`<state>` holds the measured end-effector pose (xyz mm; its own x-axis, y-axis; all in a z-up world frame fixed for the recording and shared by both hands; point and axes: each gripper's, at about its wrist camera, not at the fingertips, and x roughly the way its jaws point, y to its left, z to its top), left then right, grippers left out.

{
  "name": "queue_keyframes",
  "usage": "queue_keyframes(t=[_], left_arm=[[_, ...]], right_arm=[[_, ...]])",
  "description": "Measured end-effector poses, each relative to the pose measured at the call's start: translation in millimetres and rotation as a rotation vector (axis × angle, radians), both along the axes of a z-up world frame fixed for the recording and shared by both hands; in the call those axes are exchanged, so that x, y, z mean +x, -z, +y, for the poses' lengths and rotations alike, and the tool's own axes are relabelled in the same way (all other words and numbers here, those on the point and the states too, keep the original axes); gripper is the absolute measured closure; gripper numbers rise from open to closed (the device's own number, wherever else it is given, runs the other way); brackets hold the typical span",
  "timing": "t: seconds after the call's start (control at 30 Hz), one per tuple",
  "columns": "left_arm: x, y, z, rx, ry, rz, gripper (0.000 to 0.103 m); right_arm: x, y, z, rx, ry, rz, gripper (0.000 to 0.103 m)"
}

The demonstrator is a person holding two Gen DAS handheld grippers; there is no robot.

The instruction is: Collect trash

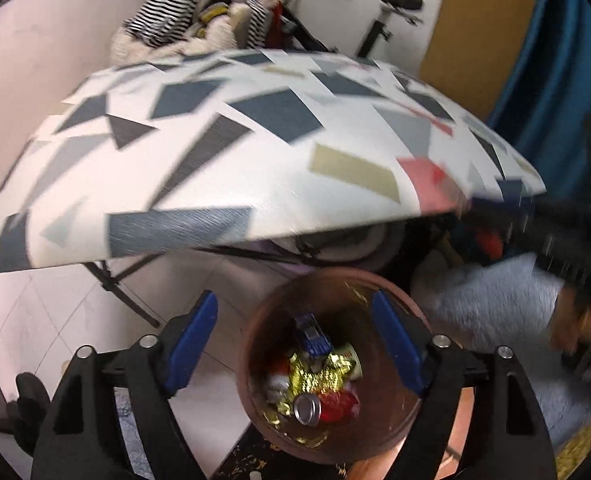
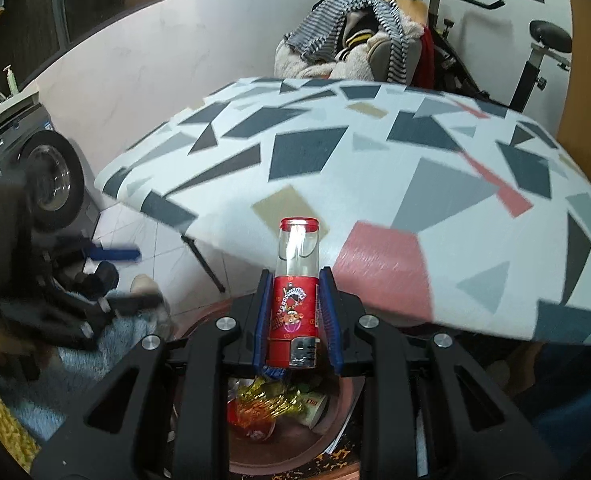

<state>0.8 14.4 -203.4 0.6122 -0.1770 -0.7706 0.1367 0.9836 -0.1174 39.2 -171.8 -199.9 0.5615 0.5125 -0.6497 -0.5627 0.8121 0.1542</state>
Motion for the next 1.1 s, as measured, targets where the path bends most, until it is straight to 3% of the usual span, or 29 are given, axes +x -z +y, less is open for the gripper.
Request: queue_keyframes(t=[0.37, 0.53, 0.8, 0.93, 1.1], left_arm=[[-13, -23, 29, -0.004, -0.149, -0.065, 0.015], [-16, -18, 32, -0.012, -0.173, -0.053, 0.015], [-17, -12, 32, -0.016, -0.185, -0.037, 0.015], [-17, -11, 32, -0.015, -0.186, -0.035, 0.015], [-19, -10, 31, -0.006, -0.188, -0.034, 0.015]], right_arm=[[-3, 61, 38, -0.089, -0.109, 0.133, 0.076], [3, 91, 57, -0.176, -0.125, 0.213, 0.076], [2, 107, 54, -0.208, -0.109, 0.247, 0.075], [3, 107, 53, -0.209, -0.089, 0.232, 0.041], [4, 103, 50, -0.199, -0.073, 0.209, 0.02]])
